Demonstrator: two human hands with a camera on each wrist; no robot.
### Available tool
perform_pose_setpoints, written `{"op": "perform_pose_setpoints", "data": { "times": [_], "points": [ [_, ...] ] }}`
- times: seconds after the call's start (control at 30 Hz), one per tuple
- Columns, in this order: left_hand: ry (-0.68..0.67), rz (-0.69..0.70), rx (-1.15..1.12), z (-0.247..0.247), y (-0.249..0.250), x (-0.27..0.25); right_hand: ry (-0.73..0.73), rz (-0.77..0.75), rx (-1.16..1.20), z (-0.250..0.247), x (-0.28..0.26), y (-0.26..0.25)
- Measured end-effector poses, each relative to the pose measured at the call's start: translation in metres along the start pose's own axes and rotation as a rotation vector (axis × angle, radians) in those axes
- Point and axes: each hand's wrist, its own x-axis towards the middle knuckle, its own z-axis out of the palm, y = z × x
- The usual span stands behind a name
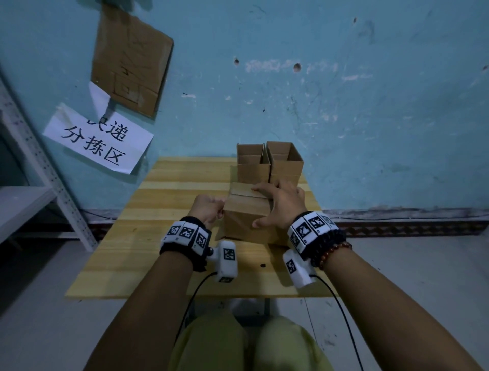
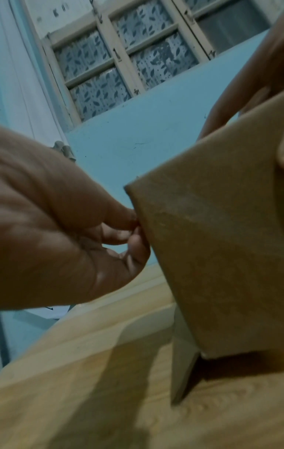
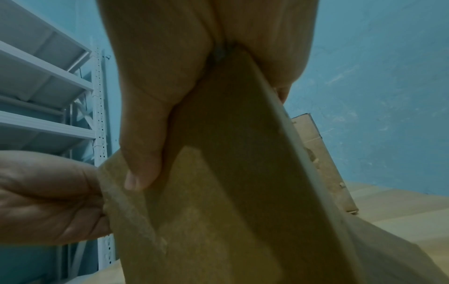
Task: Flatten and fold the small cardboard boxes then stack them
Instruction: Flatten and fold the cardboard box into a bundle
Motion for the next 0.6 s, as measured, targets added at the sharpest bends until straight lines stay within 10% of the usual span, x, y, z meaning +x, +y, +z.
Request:
{"op": "perform_pose_setpoints", "data": {
  "times": [0.6],
  "points": [
    [0.163,0.092,0.286,0.009,-0.002,-0.007,0.016,-0.008,0.045,0.001,-0.001,0.001]
  ]
}}
